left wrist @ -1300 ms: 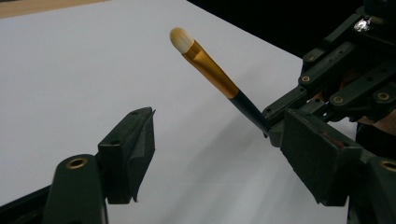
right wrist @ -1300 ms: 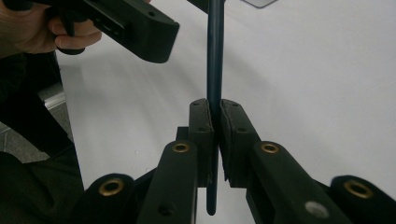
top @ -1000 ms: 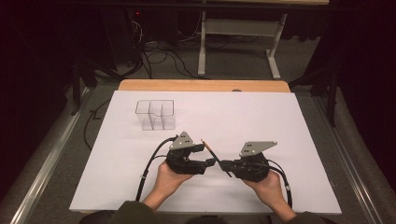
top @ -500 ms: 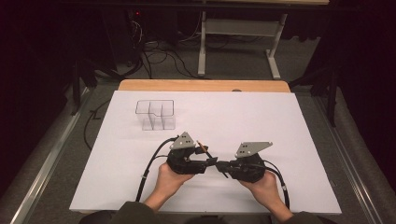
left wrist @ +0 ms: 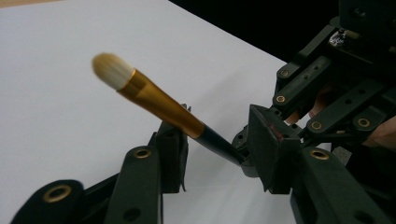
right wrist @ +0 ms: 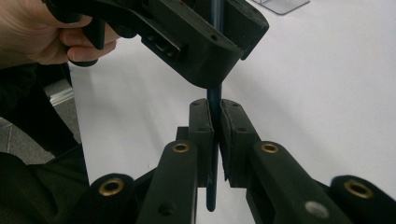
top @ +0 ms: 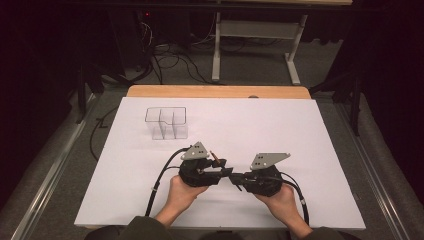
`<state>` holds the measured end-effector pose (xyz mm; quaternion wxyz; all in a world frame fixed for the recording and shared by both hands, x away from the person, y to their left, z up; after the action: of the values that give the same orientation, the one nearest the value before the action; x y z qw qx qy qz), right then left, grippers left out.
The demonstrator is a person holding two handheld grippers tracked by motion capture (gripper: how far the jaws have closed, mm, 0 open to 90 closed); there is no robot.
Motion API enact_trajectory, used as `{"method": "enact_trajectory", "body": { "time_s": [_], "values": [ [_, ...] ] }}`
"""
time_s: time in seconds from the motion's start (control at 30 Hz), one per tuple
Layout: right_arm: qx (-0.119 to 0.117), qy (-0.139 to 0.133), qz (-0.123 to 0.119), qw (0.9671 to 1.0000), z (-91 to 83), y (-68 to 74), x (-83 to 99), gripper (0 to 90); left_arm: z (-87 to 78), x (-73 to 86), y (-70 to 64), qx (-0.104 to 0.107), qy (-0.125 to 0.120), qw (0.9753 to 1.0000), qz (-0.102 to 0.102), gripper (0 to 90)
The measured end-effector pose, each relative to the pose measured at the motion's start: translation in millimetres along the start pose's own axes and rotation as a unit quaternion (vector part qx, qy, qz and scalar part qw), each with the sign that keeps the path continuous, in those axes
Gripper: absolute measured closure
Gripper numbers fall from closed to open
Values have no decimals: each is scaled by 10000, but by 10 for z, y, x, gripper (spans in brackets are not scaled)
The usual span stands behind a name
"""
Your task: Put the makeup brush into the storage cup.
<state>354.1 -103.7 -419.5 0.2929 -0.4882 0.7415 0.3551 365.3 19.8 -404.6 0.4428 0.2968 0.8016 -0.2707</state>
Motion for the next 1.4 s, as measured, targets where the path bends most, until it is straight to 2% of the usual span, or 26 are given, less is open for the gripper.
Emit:
{"method": "enact_trajectory", "body": {
  "time_s": [0.4, 0.77, 1.17, 1.27, 1.4],
  "values": [
    [-17, 30, -13, 10000, 22, 16, 3, 861, -9, 1, -25, 242, -4, 9997, -16, 730],
    [-35, 17, -36, 10000, 31, 24, 3, 860, -14, -10, -62, 282, -55, 9996, 35, 813],
    [-105, 16, -34, 9999, 37, 16, 7, 853, -9, -16, -89, 262, 46, 9996, 67, 827],
    [-102, 45, 40, 9999, 36, 15, 15, 849, -1, -19, -92, 259, 75, 9996, 36, 827],
    [-115, 22, 84, 9999, 49, 7, 15, 807, 1, -16, -106, 244, 86, 9996, 67, 827]
  ]
}}
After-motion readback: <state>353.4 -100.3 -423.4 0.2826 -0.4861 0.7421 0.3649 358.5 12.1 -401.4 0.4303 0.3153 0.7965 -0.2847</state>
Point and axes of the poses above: each handheld gripper's, and its own axes: z roughly forward along the jaws, x roughly out of its underside, y roughly to its left, the point moved 7 cm from there along z, roughly forward along the jaws, and after that the axes turned 12 degrees about -x, right-handed, at the moved point
